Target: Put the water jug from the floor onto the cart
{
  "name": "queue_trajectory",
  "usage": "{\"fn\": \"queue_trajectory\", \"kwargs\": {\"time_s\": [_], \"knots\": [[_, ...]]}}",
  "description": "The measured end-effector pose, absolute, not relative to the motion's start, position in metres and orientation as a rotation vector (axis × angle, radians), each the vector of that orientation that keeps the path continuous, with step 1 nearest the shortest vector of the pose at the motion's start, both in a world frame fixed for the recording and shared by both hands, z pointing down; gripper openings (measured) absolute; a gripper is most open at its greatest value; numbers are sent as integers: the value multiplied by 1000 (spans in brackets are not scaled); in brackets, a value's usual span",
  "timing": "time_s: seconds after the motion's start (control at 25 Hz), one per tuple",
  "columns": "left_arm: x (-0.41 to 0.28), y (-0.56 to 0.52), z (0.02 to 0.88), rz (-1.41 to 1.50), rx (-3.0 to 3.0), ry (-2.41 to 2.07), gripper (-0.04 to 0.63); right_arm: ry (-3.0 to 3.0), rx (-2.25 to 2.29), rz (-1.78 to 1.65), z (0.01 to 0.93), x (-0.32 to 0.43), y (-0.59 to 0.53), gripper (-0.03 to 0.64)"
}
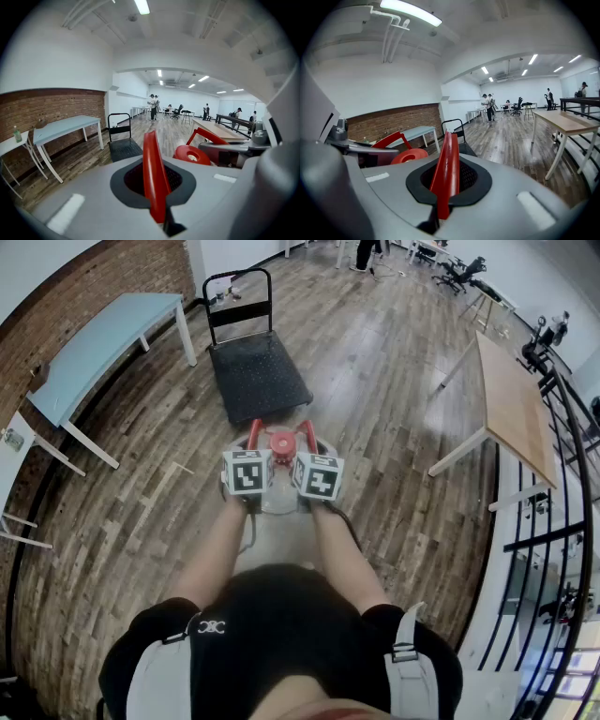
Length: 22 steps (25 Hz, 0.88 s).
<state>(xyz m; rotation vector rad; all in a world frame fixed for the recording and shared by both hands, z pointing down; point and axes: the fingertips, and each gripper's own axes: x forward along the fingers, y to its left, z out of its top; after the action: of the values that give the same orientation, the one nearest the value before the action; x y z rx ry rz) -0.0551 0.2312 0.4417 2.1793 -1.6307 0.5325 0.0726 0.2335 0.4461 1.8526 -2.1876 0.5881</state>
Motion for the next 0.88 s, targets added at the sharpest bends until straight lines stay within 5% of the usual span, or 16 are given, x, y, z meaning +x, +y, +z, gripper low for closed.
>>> {"fn": "queue_trajectory", "kwargs": {"time_s": [0.88], "knots": [[-12, 221, 457, 536, 2135, -1658, 3, -2258, 1778, 632, 457, 114, 217, 14]]}}
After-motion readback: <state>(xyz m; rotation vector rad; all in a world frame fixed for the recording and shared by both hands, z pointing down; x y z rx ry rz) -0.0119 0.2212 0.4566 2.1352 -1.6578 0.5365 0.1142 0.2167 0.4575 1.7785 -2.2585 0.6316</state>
